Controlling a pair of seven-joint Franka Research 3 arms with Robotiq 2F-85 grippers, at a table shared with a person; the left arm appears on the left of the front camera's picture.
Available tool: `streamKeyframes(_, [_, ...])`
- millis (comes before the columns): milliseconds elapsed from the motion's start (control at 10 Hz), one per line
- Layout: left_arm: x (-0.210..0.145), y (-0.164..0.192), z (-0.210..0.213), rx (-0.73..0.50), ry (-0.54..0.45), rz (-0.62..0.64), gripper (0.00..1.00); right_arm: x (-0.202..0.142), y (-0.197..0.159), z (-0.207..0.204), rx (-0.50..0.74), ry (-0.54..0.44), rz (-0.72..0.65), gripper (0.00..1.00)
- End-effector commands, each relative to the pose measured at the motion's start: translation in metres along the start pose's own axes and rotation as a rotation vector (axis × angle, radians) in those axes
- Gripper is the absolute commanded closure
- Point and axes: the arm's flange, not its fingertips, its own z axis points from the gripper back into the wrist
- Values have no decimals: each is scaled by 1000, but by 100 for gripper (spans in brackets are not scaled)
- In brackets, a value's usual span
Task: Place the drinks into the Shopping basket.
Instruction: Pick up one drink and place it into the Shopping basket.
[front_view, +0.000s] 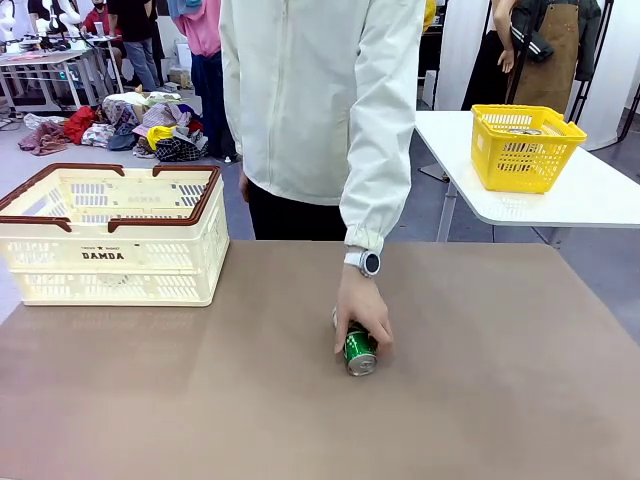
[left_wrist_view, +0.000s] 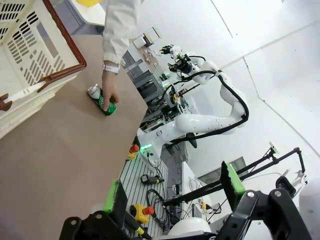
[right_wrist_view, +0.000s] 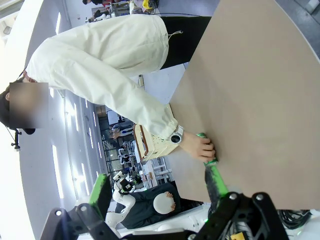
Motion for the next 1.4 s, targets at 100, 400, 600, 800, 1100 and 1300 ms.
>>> streamKeyframes(100, [0,-3,0,-2,-5,11,0,0,1,2,6,6,27,0])
streamKeyframes(400, [0,-3,0,-2,-5,11,0,0,1,2,6,6,27,0])
streamKeyframes(600, [0,0,0,0,0,0,0,0,1,2,6,6,27,0])
streamKeyframes(800, [59,-36,-56,57,-68,117,0,0,1,2,6,6,27,0])
streamKeyframes(1100, [149,-65,-234,157,132,266,0,0,1,2,6,6,27,0])
streamKeyframes(1300, [157,-63,-314,171,356,358,0,0,1,2,6,6,27,0])
